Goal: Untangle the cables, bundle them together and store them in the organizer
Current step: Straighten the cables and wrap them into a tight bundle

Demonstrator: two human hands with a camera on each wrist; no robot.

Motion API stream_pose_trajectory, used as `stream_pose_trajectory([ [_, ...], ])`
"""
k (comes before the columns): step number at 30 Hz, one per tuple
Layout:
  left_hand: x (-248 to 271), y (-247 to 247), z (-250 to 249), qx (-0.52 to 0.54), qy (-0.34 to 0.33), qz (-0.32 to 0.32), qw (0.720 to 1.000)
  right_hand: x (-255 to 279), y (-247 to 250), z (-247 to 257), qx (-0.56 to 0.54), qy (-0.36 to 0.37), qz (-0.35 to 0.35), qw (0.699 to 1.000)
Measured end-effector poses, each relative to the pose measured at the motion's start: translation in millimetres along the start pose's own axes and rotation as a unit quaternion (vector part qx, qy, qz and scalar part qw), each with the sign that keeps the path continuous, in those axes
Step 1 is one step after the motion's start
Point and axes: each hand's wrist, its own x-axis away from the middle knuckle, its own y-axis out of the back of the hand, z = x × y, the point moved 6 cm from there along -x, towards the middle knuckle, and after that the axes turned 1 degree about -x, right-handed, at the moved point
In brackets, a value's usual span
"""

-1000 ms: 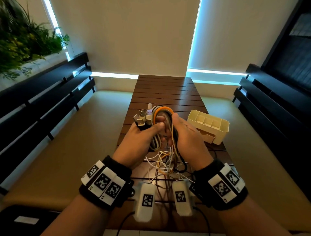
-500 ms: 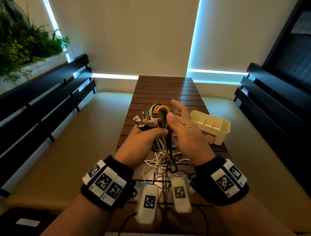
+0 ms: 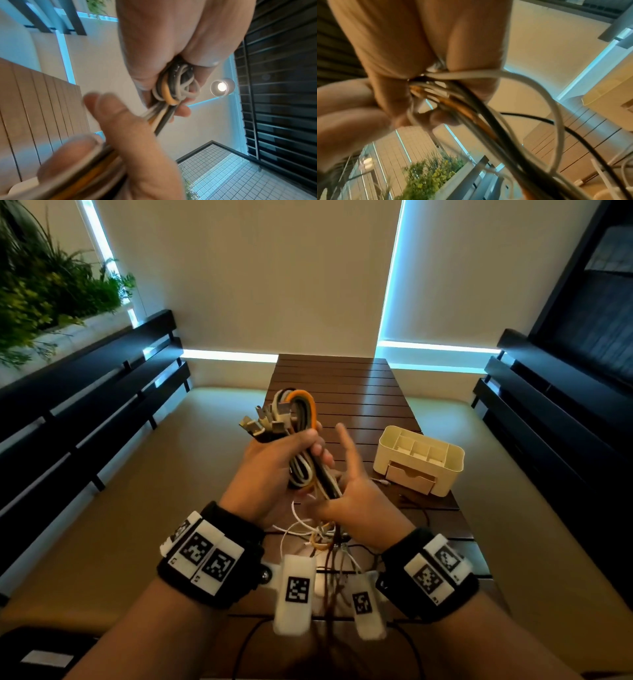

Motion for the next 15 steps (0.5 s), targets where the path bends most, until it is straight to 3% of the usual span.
stream_pose_trajectory([
  [2,0.1,-1.5,-2.6,0.026,-0.004,-0.012,1.0,-1.3,1.8,-5.3,0.099,0.02,-0.054,0.993],
  [5,0.2,-0.4,-16.9,0.058,-0.028,-0.008,0.998,-9.8,11.9,-19.5,0.268,0.031,-0.065,0.961],
  [9,-0.6,10.6,-33.9,0.04,-0.066,-0.03,0.997,-21.7,49.8,-43.2,0.358,0.006,-0.121,0.926],
  [13,0.4,11.1,-25.7,-0.005,-0.068,-0.055,0.996,-25.4,48.2,-57.7,0.422,-0.162,0.005,0.892],
  [15,0.1,13.7,-20.9,-0.016,-0.065,-0.048,0.997,-14.7,40.5,-41.3,0.408,-0.191,0.082,0.889],
])
